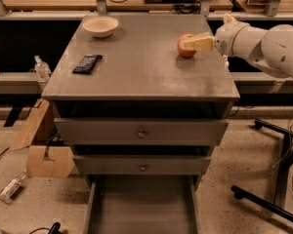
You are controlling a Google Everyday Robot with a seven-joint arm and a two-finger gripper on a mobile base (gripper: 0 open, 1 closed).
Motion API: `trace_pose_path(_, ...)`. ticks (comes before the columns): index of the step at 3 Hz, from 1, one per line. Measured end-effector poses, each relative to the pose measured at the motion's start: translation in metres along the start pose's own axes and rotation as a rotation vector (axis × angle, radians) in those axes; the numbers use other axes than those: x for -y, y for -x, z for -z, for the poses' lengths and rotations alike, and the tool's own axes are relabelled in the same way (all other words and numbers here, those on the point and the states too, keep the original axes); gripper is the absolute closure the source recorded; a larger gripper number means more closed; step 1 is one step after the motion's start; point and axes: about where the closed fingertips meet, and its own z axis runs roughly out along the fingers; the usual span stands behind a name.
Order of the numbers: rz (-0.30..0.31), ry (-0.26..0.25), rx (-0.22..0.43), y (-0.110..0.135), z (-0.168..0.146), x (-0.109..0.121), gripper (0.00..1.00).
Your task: Place apple into bottom drawer
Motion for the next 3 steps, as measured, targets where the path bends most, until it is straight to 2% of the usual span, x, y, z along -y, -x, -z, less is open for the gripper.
trace_pose_path(2,-0.189,0.005,-0.023,-0.034,-0.051,0.0,0.0)
trace_pose_path(3,-0.231,0.02,-0.02,-0.04,-0.068,-0.005,0.0)
